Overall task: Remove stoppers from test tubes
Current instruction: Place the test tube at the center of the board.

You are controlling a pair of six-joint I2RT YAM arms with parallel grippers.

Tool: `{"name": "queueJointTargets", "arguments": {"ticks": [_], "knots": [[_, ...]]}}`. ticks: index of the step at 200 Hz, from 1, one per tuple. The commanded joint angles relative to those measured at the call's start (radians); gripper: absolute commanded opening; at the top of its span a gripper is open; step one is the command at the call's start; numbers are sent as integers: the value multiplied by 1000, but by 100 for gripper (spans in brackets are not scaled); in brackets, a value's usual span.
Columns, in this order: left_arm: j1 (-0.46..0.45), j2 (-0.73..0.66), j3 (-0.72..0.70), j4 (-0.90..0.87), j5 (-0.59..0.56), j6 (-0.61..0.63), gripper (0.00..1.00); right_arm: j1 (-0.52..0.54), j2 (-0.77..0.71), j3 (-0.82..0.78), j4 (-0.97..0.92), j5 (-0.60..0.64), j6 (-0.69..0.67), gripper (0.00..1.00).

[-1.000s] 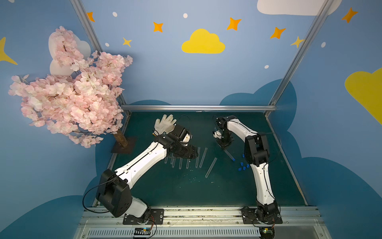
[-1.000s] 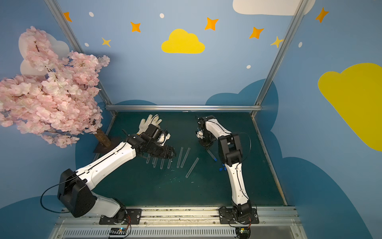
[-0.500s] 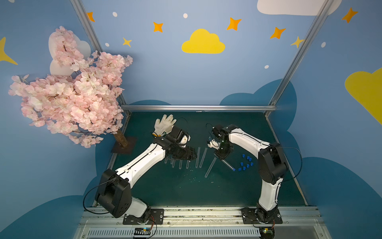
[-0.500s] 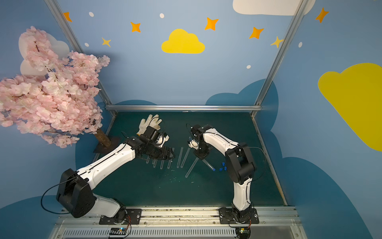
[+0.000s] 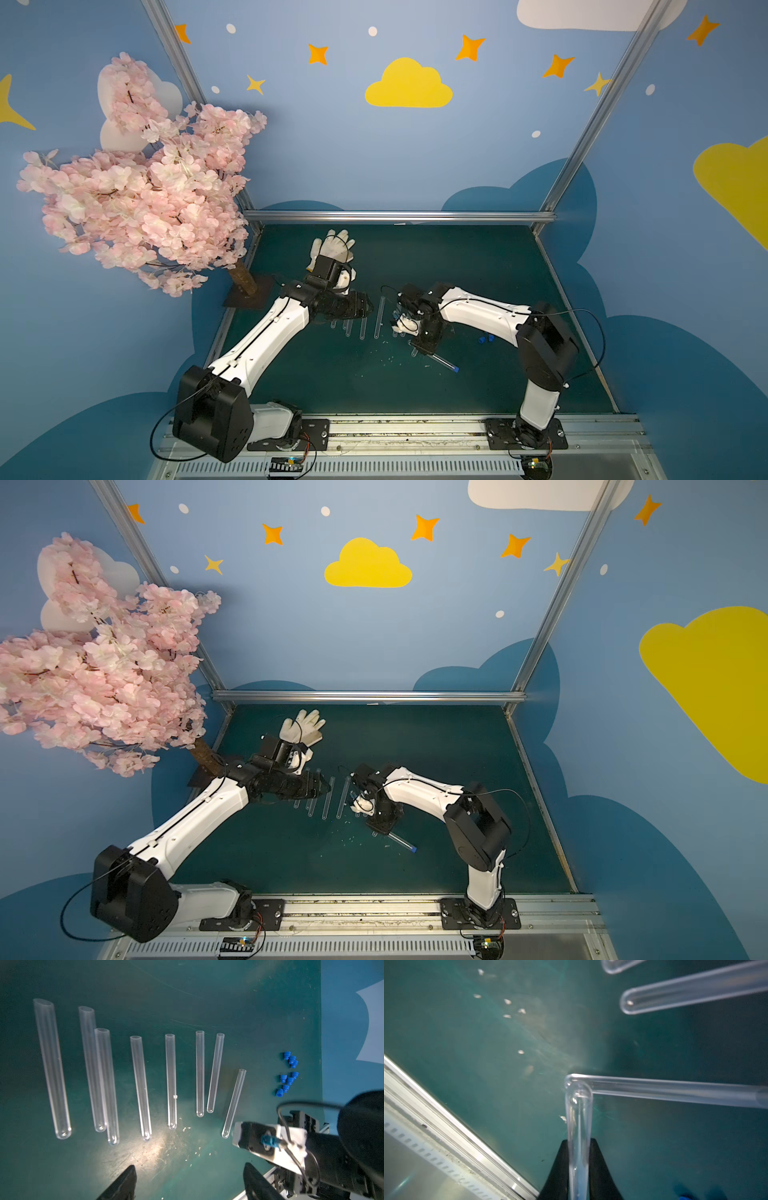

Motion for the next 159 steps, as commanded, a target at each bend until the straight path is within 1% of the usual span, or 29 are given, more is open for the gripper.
{"name": "queueJointTargets", "arguments": {"ticks": [1, 34, 77, 104, 128, 148, 159], "knots": [[53, -44, -30, -20, 28, 35, 80, 47, 26, 7, 6, -30, 4, 14], [130, -87, -58, -30, 46, 54, 80, 112, 56, 25, 10, -43, -18, 15], [150, -96, -41, -37, 29, 82, 80, 148, 127, 60, 16, -55, -46, 14], [154, -94, -22, -44, 24, 89, 80, 149, 152, 49, 27, -53, -59, 17], [156, -92, -10, -52, 22, 95, 80, 154, 154, 28, 34, -49, -73, 22], [156, -91, -4, -54, 19, 97, 81, 155, 154, 18, 35, -47, -75, 31], [156, -88, 4, -54, 19, 97, 81, 156, 150, 15, 33, -47, -71, 38]]}}
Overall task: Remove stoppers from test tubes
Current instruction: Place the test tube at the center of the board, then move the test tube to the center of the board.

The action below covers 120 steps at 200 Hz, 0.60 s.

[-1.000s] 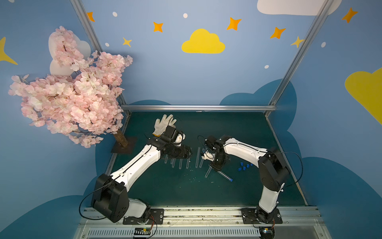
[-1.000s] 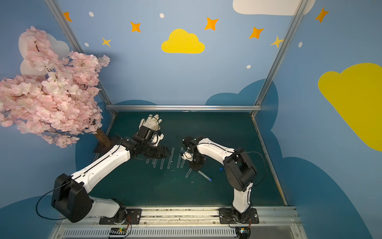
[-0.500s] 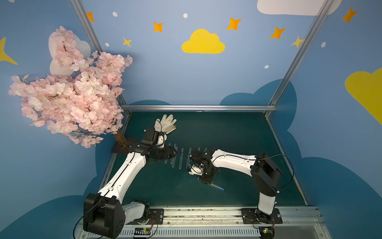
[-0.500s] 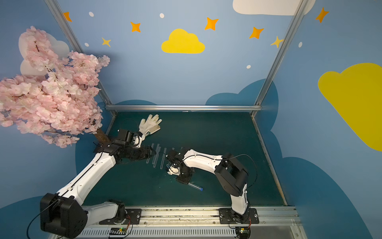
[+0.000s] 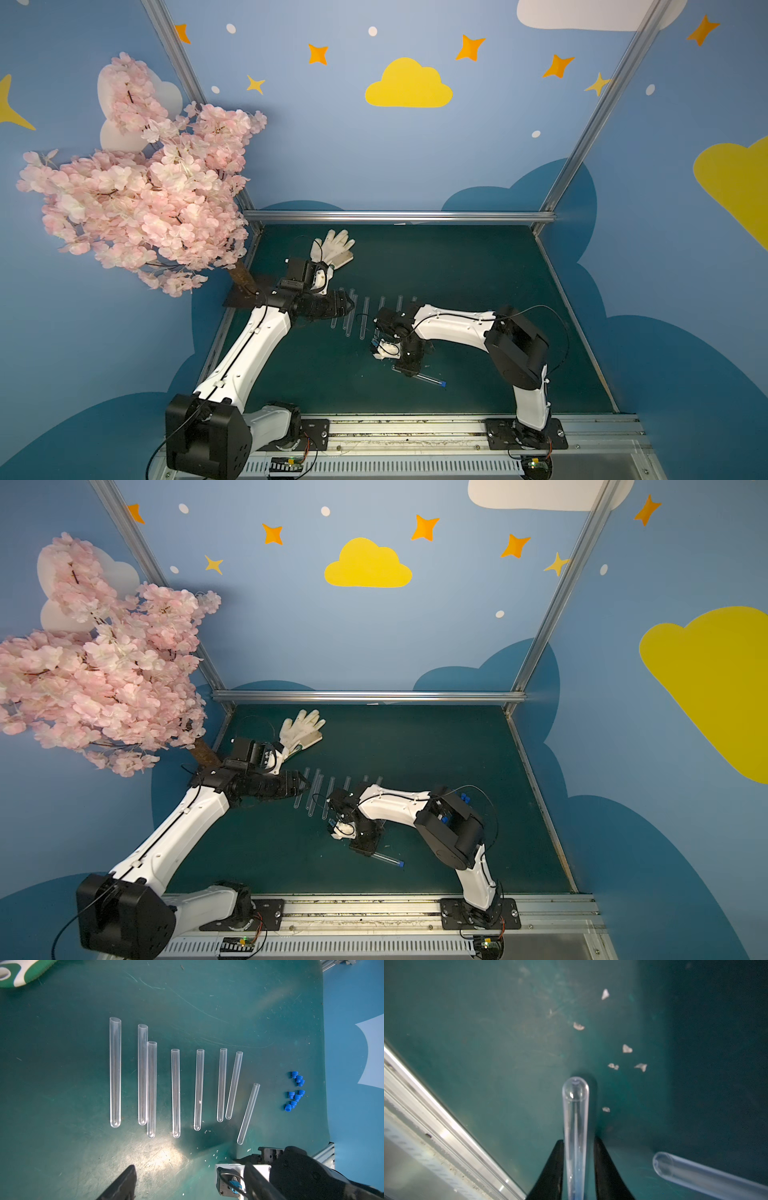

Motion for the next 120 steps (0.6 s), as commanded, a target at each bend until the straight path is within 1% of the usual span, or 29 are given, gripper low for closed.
{"name": "queueJointTargets", "arguments": {"ticks": [1, 15, 23, 60, 84, 104, 120], "knots": [[5, 2, 32, -17, -2, 20, 81, 9, 5, -19, -3, -7, -11, 38], [5, 7, 42, -16, 1, 23, 80, 9, -11, -32, 1, -8, 3, 49], [5, 10, 49, -14, 3, 27, 81, 8, -26, -40, 1, -12, 14, 53], [5, 43, 89, -11, 18, 44, 81, 8, -138, -59, -13, -48, 103, 56], [5, 60, 105, -4, 53, 66, 81, 15, -218, -84, -23, -70, 176, 57], [5, 63, 97, -4, 89, 87, 82, 17, -295, -138, -10, -108, 277, 57], [3, 53, 78, -4, 110, 113, 83, 15, -366, -186, 13, -164, 370, 57]]}}
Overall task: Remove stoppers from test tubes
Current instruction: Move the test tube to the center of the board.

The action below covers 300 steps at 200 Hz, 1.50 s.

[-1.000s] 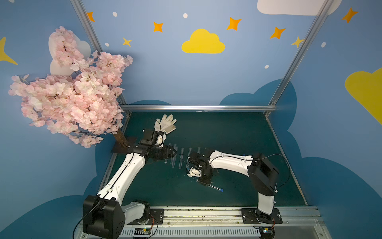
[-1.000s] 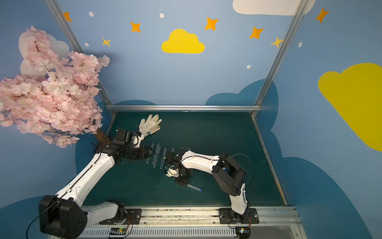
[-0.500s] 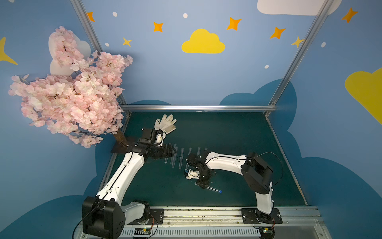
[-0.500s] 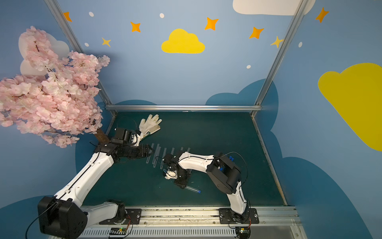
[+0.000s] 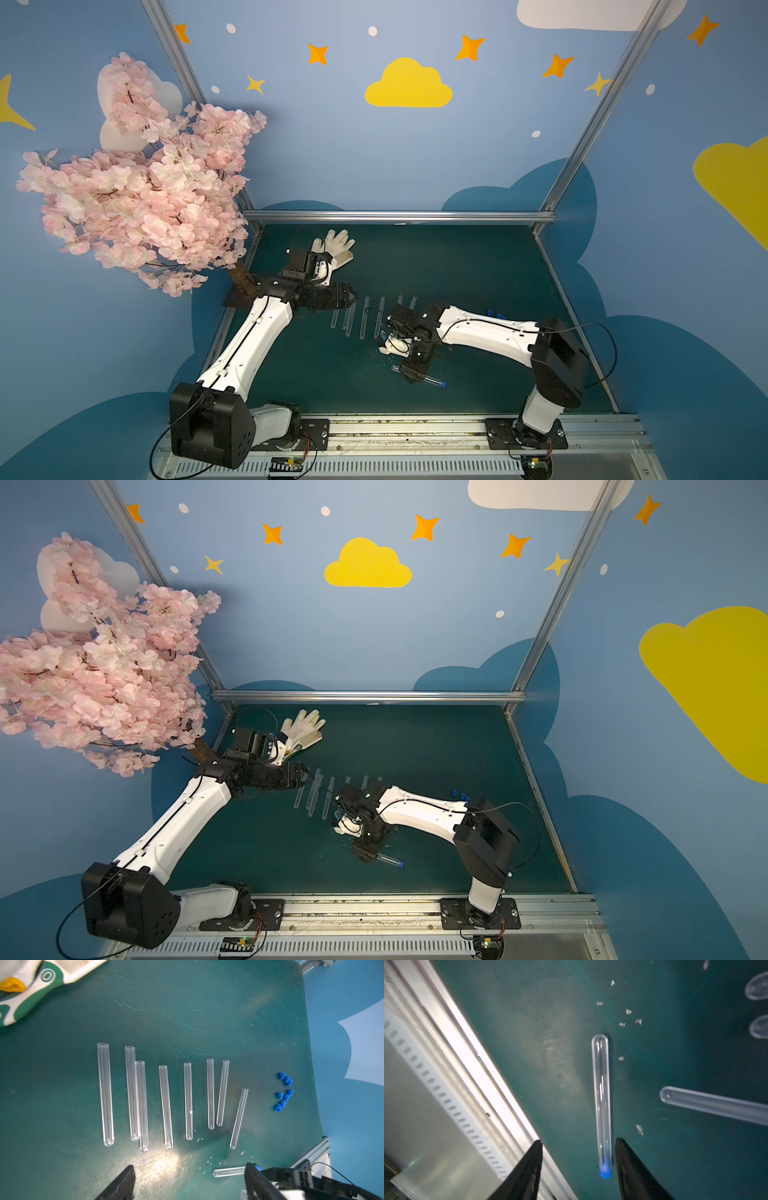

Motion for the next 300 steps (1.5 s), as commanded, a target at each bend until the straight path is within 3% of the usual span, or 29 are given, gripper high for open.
{"name": "queueJointTargets", "arguments": {"ticks": [1, 40, 83, 131, 185, 251, 300], "knots": [[3, -9, -8, -5, 59, 55, 83, 4, -93, -68, 8, -93, 174, 57], [-1, -22, -36, 36, 98, 88, 84, 21, -266, -260, 178, -296, 432, 58], [-31, -12, -65, 114, 164, 47, 84, 132, -391, -409, 238, -210, 622, 59], [-121, -98, -107, 78, 108, 57, 86, 101, -405, -528, 408, -118, 742, 60], [-121, -183, -105, -25, 50, 87, 87, 23, -362, -592, 535, -158, 693, 60], [-124, -169, -45, -96, 2, 197, 88, -135, -337, -639, 540, -180, 592, 60], [-269, -168, -72, -75, -35, 284, 89, -243, -354, -609, 517, -217, 532, 60]]}}
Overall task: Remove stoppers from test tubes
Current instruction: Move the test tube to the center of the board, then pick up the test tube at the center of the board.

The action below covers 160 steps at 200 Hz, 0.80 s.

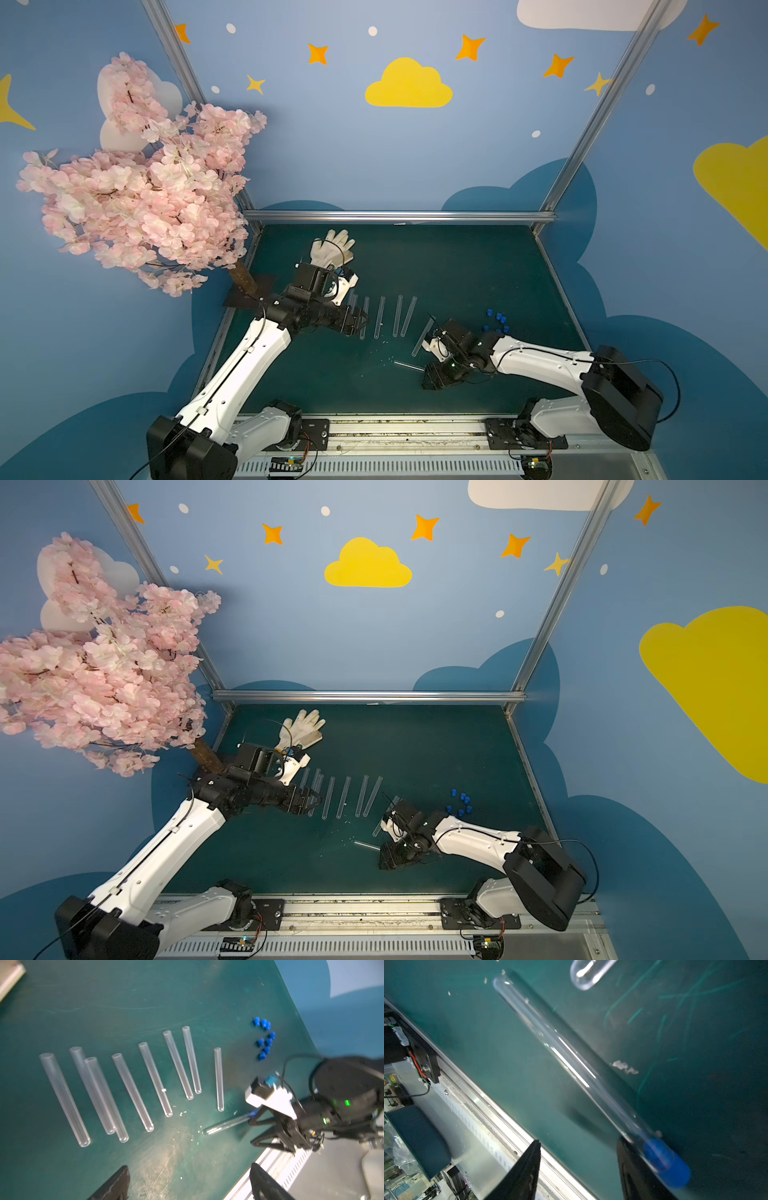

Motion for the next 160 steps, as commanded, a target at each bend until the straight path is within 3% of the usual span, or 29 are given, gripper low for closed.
{"name": "queueJointTargets", "arguments": {"ticks": [1, 91, 160], "knots": [[-68, -2, -7, -7, -25, 64, 89, -33, -11, 20, -20, -24, -53, 60], [-357, 181, 19, 47, -109, 133, 89, -166, -38, 28, -7, -85, -96, 60], [-405, 281, 56, 67, -118, 161, 87, -256, -40, 37, 21, -144, -123, 62]]}}
